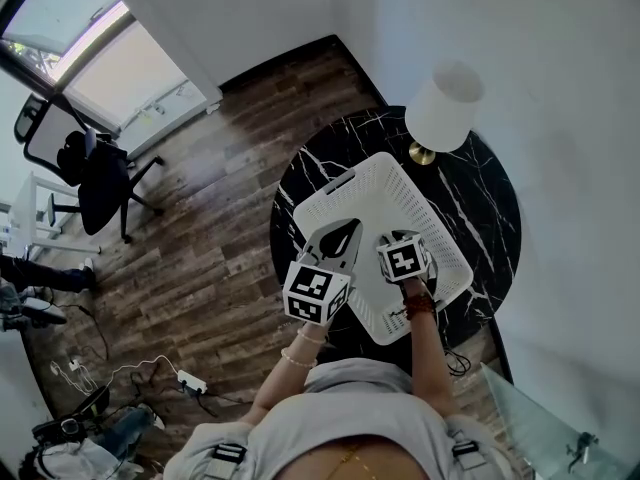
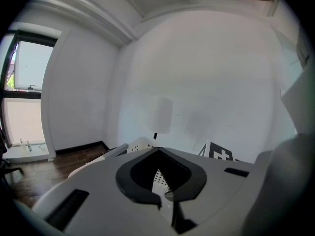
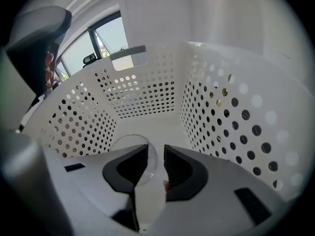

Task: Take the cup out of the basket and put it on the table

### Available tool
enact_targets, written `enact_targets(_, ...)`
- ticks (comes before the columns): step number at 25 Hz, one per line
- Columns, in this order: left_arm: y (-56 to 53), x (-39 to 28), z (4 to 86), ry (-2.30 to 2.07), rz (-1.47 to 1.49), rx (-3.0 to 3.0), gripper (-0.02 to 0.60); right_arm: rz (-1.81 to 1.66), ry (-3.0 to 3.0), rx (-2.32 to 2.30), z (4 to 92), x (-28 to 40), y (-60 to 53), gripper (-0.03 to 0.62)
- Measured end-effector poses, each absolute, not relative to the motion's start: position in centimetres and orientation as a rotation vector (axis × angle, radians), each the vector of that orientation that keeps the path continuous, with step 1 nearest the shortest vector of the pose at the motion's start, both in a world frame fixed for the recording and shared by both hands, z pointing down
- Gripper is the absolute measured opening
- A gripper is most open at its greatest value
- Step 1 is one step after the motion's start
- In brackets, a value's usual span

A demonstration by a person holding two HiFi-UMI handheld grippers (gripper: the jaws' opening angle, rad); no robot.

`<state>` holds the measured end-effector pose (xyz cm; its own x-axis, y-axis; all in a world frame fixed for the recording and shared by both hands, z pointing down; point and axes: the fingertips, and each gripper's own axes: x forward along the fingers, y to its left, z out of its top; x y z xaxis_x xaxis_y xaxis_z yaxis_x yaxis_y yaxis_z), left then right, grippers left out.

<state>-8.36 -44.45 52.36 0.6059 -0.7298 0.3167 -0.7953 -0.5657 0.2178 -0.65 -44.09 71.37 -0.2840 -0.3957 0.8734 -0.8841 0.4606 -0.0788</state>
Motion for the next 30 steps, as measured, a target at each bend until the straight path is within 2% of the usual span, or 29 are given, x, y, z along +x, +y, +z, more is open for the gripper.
enact_targets(7, -44.3, -8.3, 52.3, -1.231, 0.263, 2.501, 0.005, 0.762, -1.820, 1.015, 72.1, -0.7, -43.1, 0.101)
enact_targets(12, -44.2, -8.5, 52.4, -1.238, 0.277, 2.494, 0.005, 0.861, -1.831, 0.968, 72.5, -2.0, -41.9, 0.072)
enact_targets(16, -44.1, -8.6, 52.4, -1.242, 0.275, 2.492, 0.005, 0.776, -1.767, 1.012, 72.4, -0.1, -42.4, 0.066)
enact_targets(22, -43.7, -8.5, 52.1, -1.244, 0.273, 2.500, 0.005, 0.848, -1.831, 0.980, 72.2, -1.4, -41.6, 0.054)
enact_targets(30, -43.1, -9.0, 51.7, -1.259, 0.276, 2.504, 0.005, 0.772, -1.798, 1.042, 72.4, 0.4, -42.5, 0.043)
